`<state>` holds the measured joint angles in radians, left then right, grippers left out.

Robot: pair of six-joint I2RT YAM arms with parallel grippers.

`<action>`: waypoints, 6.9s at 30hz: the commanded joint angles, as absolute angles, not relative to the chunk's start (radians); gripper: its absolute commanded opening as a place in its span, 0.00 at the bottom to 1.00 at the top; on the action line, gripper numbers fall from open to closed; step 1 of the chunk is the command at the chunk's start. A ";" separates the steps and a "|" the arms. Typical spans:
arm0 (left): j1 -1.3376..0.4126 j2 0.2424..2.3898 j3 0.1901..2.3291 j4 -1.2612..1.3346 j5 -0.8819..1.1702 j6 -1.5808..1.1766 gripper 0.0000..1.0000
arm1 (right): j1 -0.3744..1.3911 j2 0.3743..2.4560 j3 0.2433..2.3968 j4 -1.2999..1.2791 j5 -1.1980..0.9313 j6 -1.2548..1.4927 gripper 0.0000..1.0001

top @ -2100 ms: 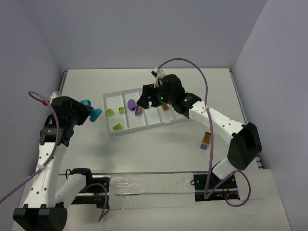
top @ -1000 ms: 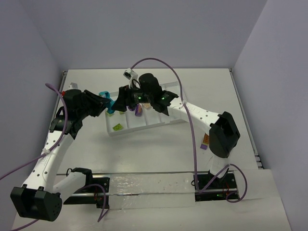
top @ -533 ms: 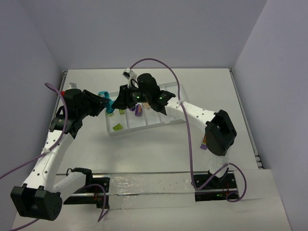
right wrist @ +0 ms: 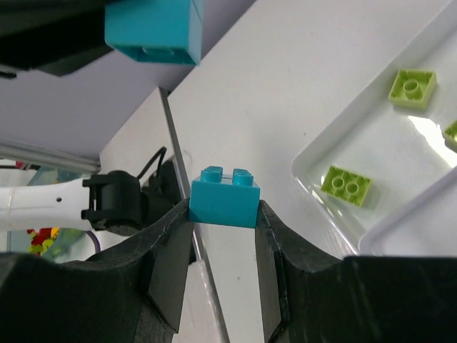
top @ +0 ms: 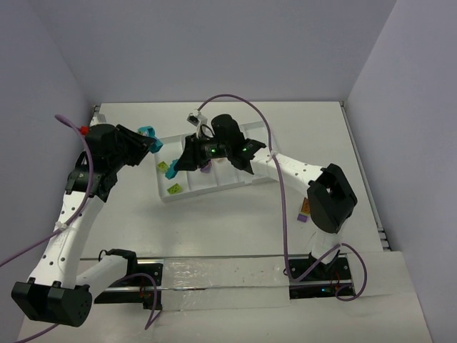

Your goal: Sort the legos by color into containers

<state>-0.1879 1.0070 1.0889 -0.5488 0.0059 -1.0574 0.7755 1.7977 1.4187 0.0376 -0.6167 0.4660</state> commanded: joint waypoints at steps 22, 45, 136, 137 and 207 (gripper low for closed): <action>-0.283 1.204 1.147 -0.446 0.211 -0.841 0.00 | 0.241 1.605 1.247 -0.209 -0.002 0.357 0.00; -0.370 1.277 1.173 -0.366 0.371 -0.700 0.00 | 0.274 1.766 1.481 -0.328 -0.027 0.297 0.78; -0.525 1.297 1.096 -0.293 0.352 -0.546 0.00 | 0.348 1.547 1.121 -0.193 0.185 0.393 0.00; -0.525 1.296 1.095 -0.292 0.350 -0.548 0.00 | 0.345 1.558 1.123 -0.197 0.188 0.391 0.01; -0.525 1.293 1.112 -0.223 0.075 -1.017 0.00 | 0.649 1.326 0.985 0.205 -0.191 0.568 0.77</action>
